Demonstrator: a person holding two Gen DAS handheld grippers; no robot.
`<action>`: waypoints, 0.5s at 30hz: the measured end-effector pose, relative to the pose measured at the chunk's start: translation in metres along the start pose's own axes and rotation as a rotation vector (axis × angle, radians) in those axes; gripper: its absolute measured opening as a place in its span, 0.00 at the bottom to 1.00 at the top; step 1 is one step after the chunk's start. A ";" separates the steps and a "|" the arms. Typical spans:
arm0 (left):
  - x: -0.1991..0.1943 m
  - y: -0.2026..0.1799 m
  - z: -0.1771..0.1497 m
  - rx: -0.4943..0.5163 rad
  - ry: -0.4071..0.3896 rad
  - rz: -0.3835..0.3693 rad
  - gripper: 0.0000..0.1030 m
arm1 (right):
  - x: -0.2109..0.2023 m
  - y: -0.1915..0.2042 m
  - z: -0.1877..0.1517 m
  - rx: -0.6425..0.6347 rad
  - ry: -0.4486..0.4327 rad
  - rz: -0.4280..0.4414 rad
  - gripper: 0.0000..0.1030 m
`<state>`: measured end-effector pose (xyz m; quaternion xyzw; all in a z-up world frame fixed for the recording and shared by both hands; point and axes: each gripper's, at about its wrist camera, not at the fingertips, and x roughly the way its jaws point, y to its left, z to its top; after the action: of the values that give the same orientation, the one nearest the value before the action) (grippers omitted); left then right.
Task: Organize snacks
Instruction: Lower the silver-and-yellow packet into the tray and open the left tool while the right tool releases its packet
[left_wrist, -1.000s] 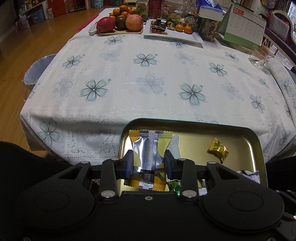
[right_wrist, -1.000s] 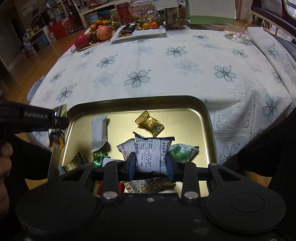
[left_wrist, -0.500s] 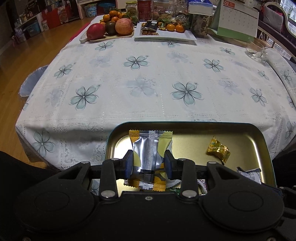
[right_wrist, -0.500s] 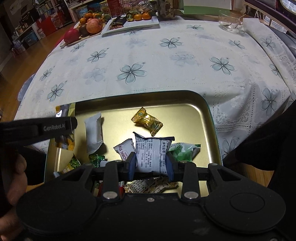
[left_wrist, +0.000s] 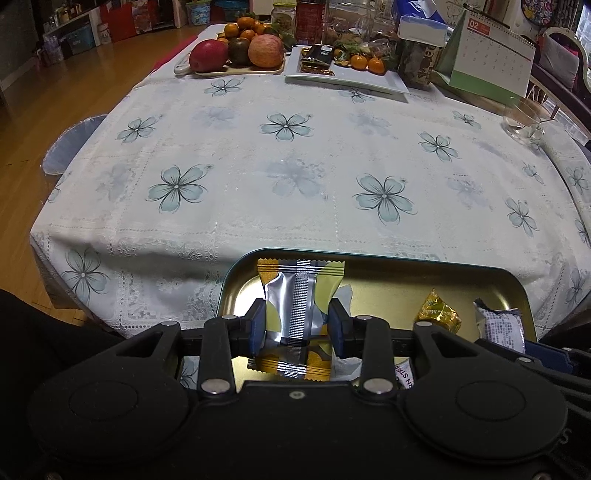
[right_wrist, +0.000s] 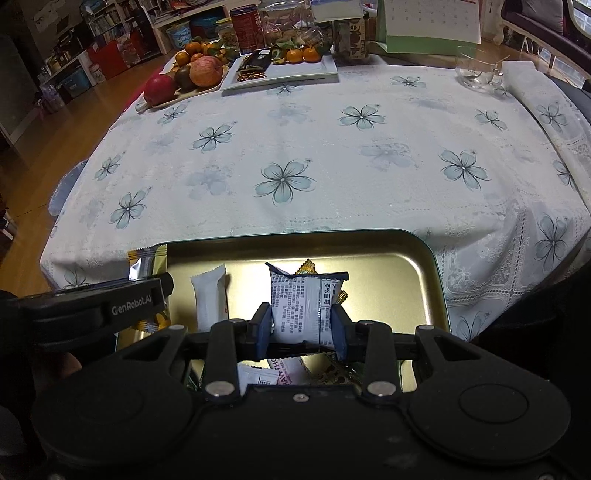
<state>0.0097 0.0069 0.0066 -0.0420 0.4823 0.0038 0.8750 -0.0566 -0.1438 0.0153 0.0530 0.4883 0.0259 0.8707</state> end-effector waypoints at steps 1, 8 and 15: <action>-0.002 0.000 0.000 -0.004 -0.009 -0.003 0.44 | 0.000 0.001 0.001 -0.002 -0.001 0.001 0.34; -0.002 0.006 0.003 -0.061 -0.021 0.023 0.53 | 0.007 0.003 0.009 0.004 0.005 0.006 0.34; 0.000 0.018 0.001 -0.117 -0.008 0.062 0.52 | 0.013 0.010 0.019 -0.009 0.008 0.002 0.35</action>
<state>0.0097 0.0245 0.0057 -0.0780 0.4789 0.0593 0.8724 -0.0335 -0.1340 0.0147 0.0497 0.4918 0.0293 0.8688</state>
